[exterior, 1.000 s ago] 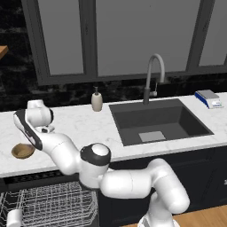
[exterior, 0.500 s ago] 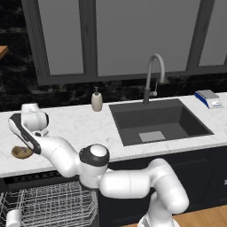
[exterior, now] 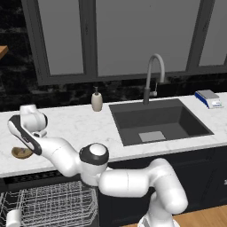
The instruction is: Pick up the cup and bowl from the counter, place them in the dishwasher, and close the dishwasher door.
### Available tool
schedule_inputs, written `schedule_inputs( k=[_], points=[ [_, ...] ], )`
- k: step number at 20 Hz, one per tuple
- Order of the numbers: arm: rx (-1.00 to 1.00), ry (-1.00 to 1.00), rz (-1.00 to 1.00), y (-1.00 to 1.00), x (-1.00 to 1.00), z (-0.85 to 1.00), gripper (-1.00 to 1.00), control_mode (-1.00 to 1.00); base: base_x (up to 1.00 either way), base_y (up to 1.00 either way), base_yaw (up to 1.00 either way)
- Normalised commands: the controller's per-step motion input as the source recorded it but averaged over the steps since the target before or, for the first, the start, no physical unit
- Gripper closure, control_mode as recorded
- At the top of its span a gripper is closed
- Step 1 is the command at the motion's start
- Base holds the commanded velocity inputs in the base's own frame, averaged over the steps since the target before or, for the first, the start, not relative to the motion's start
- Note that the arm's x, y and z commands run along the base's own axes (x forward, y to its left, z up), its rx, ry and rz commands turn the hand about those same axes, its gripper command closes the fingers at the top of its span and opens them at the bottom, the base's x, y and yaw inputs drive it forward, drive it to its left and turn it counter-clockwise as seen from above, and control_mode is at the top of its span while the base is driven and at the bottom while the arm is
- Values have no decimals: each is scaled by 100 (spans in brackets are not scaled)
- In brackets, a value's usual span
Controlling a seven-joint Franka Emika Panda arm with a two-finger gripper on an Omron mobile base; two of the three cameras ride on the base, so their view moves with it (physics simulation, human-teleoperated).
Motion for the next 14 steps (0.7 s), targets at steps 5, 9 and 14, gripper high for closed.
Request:
schedule_inputs(
  k=[5, 9, 14],
  points=[
    [0, -8, 0, 0, 25, -18, -100, -100, 0, 0, 0],
    [1, -4, 0, 0, 6, -4, -100, -100, 0, 0, 0],
    [0, 0, 0, 0, 0, 0, -100, -100, 0, 0, 0]
  ],
)
